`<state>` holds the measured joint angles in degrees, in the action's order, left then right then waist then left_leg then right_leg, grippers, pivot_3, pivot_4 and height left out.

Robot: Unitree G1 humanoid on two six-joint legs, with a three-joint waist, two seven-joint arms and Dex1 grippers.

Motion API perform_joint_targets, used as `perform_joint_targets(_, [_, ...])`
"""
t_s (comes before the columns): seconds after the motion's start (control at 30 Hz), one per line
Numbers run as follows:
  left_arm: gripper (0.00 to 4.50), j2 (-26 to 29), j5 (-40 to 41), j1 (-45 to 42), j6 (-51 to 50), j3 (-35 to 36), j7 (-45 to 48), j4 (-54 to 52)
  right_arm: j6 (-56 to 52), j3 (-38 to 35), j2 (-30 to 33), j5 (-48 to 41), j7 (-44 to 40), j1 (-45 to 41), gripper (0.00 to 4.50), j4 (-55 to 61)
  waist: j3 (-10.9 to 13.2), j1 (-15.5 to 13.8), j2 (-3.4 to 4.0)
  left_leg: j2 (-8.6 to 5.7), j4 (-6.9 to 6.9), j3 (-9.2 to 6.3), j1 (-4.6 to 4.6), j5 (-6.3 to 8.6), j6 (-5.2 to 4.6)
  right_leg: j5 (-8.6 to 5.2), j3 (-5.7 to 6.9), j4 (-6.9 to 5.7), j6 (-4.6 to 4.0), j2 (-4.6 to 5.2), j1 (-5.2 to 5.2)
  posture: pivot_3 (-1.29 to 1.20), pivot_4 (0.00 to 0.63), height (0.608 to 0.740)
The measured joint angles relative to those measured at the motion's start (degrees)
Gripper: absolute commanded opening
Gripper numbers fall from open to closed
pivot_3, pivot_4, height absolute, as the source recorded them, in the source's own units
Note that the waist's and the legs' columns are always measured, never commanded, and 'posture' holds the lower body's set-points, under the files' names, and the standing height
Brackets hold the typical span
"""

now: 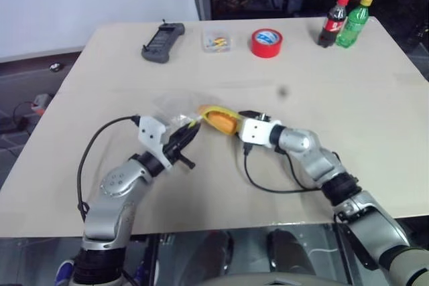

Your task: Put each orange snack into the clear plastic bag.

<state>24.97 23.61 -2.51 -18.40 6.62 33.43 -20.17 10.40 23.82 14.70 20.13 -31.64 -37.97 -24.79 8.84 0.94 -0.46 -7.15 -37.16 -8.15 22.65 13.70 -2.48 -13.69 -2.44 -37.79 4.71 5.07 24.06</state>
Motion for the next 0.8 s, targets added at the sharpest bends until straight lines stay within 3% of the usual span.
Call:
perform_joint_targets(0.1, [0.0,0.54,0.29,0.0,-0.02,0.05,0.09,-0.03,1.06,0.0,-0.21,0.19,1.22,-0.83,0.72,-2.17,0.0,-0.01,0.0,0.0,0.0,0.0,0.0,0.0,0.0,0.0,-0.01,0.0,0.0,0.0,0.0,0.0,0.15,0.74])
perform_joint_targets(0.17, [0.0,0.73,0.37,-0.03,-0.02,0.09,0.1,-0.03,1.51,-0.18,-0.12,0.08,1.69,-1.01,0.05,-2.31,0.0,0.0,0.0,0.0,0.0,0.0,0.0,0.01,0.01,0.0,-0.01,0.01,0.0,-0.01,0.0,0.0,0.15,0.74])
perform_joint_targets(0.37, [0.0,1.63,1.39,-4.43,-1.15,0.04,0.6,0.18,-0.37,-3.28,3.88,-1.34,1.12,-0.96,0.05,3.23,0.03,-0.39,0.01,0.0,-0.04,-0.04,0.03,0.01,0.02,0.0,0.04,0.01,0.0,0.0,0.0,0.0,0.15,0.74])
perform_joint_targets(0.6, [0.0,1.37,6.59,-21.77,-10.44,-2.0,1.86,5.17,-6.58,-9.51,13.98,-3.04,-1.97,-7.87,0.05,9.34,0.09,-0.13,-0.04,-0.01,-0.07,-0.05,0.1,0.01,0.02,0.0,0.07,-0.01,0.0,-0.02,0.03,0.0,0.15,0.74])
perform_joint_targets(0.8, [0.0,-1.43,7.65,-36.65,-15.35,-4.35,2.58,19.39,-11.89,-10.21,22.65,-4.86,-14.21,-10.44,0.05,10.87,0.1,-0.04,-0.07,-0.02,-0.07,-0.03,0.17,0.01,0.0,0.0,0.06,0.19,0.01,0.01,0.0,0.0,0.15,0.74])
